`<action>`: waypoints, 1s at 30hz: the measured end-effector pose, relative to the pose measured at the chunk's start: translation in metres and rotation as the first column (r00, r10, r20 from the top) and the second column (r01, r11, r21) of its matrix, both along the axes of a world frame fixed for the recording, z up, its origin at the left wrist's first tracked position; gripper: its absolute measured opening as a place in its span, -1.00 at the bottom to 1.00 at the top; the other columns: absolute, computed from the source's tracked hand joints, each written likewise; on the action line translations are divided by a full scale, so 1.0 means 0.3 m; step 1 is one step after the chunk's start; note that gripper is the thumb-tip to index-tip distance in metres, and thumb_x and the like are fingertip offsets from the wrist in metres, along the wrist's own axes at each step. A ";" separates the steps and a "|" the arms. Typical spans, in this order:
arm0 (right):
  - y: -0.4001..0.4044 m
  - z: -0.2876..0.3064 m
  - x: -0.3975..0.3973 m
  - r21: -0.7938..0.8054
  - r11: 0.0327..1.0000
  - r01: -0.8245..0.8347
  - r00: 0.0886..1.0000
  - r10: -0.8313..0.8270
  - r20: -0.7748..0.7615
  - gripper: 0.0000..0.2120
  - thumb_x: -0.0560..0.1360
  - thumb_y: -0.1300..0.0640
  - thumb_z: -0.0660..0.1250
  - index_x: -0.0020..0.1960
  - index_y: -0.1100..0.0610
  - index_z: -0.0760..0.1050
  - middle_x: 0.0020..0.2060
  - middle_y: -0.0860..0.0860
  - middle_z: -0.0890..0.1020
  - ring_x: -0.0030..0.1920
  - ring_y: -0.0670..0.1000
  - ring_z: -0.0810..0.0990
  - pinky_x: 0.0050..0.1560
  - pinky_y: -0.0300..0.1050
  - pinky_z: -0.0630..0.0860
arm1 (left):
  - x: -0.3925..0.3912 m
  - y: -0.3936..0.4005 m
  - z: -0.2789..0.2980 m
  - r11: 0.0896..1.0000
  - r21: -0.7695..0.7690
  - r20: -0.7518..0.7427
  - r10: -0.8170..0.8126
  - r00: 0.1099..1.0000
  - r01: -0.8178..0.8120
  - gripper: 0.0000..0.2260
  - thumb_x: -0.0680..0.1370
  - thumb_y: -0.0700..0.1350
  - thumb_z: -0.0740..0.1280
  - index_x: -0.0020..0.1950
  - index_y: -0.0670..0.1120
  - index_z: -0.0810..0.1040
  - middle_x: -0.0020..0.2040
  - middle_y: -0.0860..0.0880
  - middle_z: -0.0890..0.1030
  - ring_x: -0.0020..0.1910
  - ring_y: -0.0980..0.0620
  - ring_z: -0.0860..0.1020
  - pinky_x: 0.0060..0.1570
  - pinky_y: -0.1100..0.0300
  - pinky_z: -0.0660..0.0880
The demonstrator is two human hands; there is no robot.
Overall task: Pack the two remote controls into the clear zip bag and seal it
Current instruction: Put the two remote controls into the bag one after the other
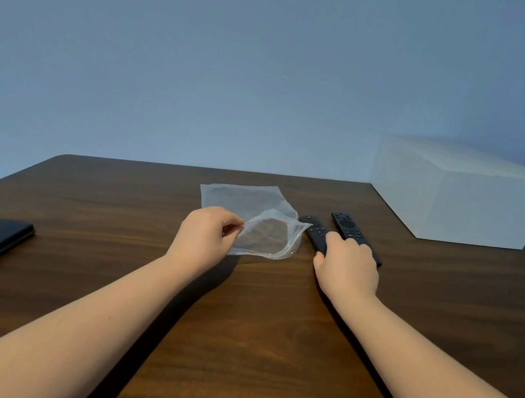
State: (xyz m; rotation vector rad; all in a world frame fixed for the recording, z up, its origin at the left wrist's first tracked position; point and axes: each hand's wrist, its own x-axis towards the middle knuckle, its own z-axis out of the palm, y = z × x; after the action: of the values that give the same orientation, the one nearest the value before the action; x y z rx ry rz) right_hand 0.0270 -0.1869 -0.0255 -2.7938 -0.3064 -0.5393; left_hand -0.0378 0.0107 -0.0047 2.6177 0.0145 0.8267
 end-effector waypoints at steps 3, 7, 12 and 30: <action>-0.005 0.015 0.000 0.184 0.981 -0.056 0.994 0.038 0.104 -0.79 0.57 0.08 0.21 0.12 0.16 0.50 0.00 0.12 0.62 0.02 0.15 0.55 -0.19 -0.05 0.47 | 0.011 -0.005 0.004 0.999 -0.028 -0.024 0.036 0.999 -0.036 -0.83 0.52 -0.11 0.31 0.02 -0.12 0.64 -0.04 -0.09 0.70 -0.05 -0.03 0.61 0.01 0.11 0.53; 0.005 0.090 -0.045 0.508 0.836 -0.206 0.976 0.136 0.172 -0.67 0.57 0.09 0.26 0.30 0.15 0.47 0.15 0.06 0.62 0.11 0.05 0.57 0.06 -0.07 0.49 | 0.041 -0.019 0.008 0.992 -0.071 -0.090 0.099 0.991 -0.106 -0.83 0.52 -0.09 0.30 -0.06 -0.15 0.64 -0.12 -0.09 0.69 -0.12 -0.04 0.60 -0.06 0.09 0.55; 0.019 0.148 -0.125 0.606 0.703 -0.371 0.927 0.321 0.195 -0.73 0.52 0.11 0.34 0.21 0.10 0.56 0.08 -0.02 0.66 -0.07 -0.16 0.52 0.00 -0.29 0.45 | 0.079 -0.014 0.021 0.960 -0.189 -0.121 0.188 0.975 -0.209 -0.81 0.51 -0.06 0.32 -0.15 -0.16 0.64 -0.24 -0.08 0.66 -0.21 -0.05 0.60 -0.15 0.12 0.52; 0.117 0.056 -0.090 0.254 0.898 -0.360 0.932 0.357 0.059 -0.71 0.49 -0.02 0.35 -0.18 0.04 0.24 -0.29 -0.04 0.51 -0.28 -0.02 0.48 -0.35 -0.18 0.39 | 0.021 -0.045 0.031 0.983 -0.181 -0.029 0.006 1.000 -0.011 -0.82 0.50 -0.08 0.34 0.04 -0.10 0.63 -0.09 -0.08 0.69 -0.16 0.09 0.55 -0.01 0.19 0.50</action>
State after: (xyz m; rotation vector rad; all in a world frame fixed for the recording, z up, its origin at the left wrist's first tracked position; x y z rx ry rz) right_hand 0.0000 -0.1517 -0.0087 -2.4006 -0.6846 -0.4666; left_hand -0.0315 -0.0028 0.0045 2.4594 0.1043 0.7544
